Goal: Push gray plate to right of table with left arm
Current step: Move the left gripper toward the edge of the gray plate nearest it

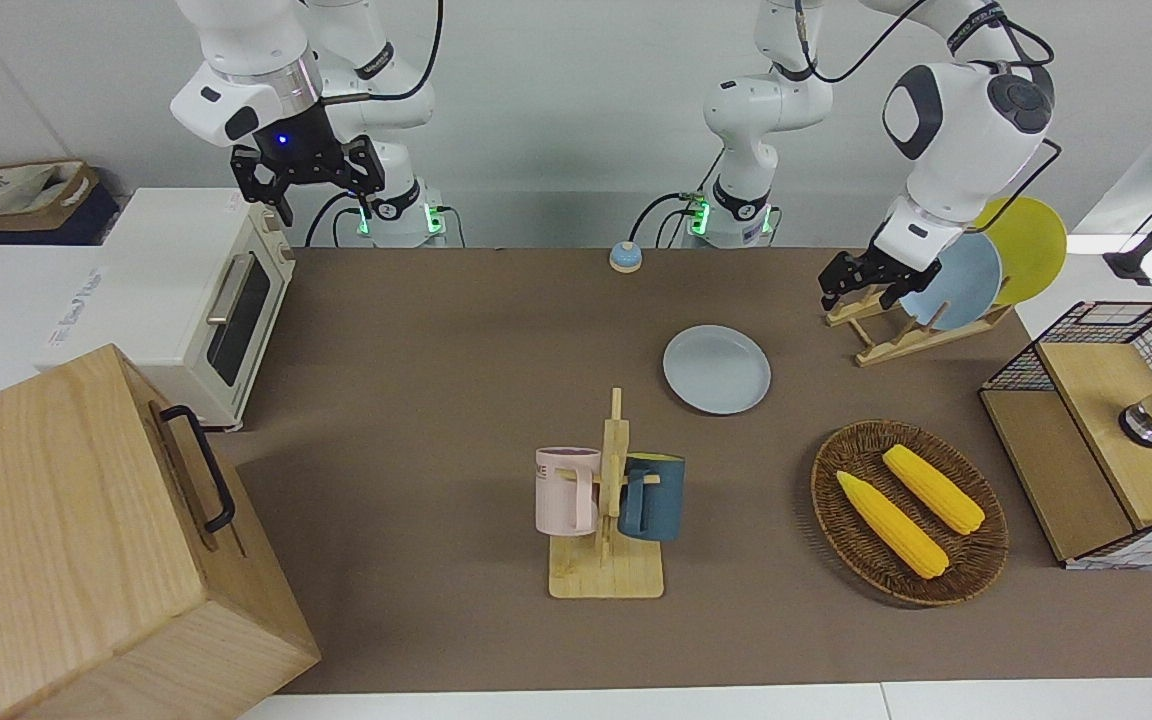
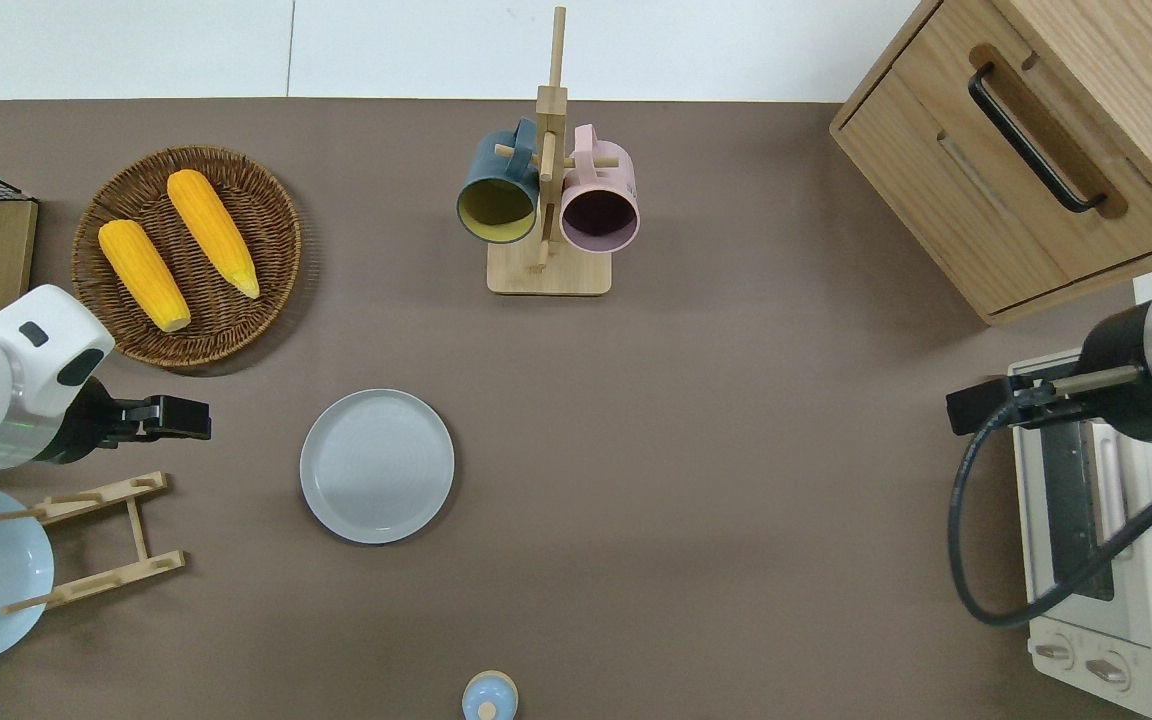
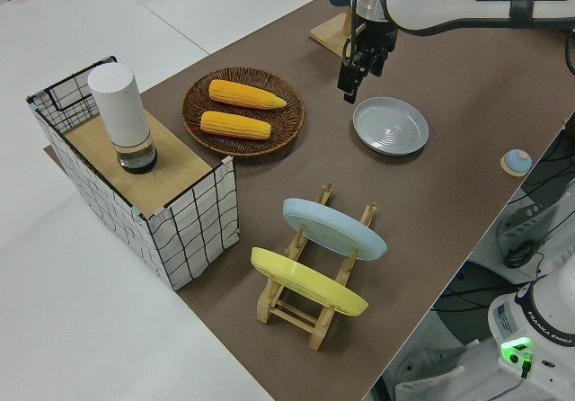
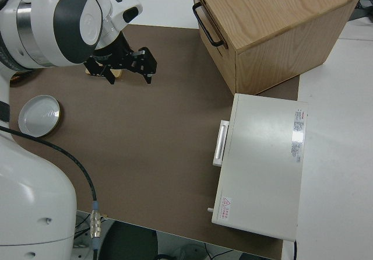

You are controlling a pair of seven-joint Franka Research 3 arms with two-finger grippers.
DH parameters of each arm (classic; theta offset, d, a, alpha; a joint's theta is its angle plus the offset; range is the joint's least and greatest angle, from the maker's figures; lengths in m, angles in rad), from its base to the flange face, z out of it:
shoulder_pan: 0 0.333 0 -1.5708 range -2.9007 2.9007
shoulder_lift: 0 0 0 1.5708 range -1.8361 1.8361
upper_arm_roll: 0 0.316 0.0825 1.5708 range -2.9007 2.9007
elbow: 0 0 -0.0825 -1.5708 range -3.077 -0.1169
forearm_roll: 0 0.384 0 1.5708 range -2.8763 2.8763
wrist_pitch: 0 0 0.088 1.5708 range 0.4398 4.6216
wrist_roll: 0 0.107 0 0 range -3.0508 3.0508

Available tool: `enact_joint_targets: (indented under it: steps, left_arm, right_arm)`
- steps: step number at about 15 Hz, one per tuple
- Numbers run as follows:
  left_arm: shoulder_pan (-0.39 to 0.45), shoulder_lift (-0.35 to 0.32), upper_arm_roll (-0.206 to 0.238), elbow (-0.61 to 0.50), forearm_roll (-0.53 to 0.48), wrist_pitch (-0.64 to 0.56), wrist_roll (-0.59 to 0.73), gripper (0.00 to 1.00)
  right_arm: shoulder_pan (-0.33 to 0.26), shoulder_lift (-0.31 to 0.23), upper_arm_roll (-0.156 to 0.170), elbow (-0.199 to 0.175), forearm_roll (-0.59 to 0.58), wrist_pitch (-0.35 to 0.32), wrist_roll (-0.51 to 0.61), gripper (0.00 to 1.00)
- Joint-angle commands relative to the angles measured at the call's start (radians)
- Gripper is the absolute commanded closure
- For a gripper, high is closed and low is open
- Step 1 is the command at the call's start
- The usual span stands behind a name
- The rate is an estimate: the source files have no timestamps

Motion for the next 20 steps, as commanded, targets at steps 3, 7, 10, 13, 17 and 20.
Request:
enact_joint_targets:
  steps: [3,7,10,13,17,20]
  left_arm:
    - [-0.008,-0.029,-0.010,-0.129,-0.014,0.130,-0.045,0.00]
    - [-0.011,-0.047,-0.032,-0.207,-0.014,0.211,-0.097,0.00]
    - [-0.011,-0.047,-0.053,-0.246,-0.014,0.253,-0.126,0.00]
    - [-0.009,-0.046,-0.058,-0.273,-0.015,0.288,-0.129,0.00]
    - [-0.011,-0.046,-0.064,-0.322,-0.017,0.342,-0.143,0.00]
    - [-0.018,-0.046,-0.067,-0.358,-0.017,0.386,-0.149,0.00]
  right_arm:
    - [-0.020,-0.003,0.015,0.008,0.010,-0.014,0.001,0.017]
    - [-0.020,-0.003,0.015,0.008,0.010,-0.014,0.002,0.017]
    - [-0.020,-0.003,0.015,0.008,0.010,-0.014,0.001,0.017]
    - [-0.020,-0.003,0.013,0.008,0.010,-0.014,0.002,0.017]
    - [-0.020,-0.003,0.013,0.008,0.010,-0.014,0.001,0.017]
    - [-0.020,-0.003,0.013,0.008,0.010,-0.014,0.002,0.017]
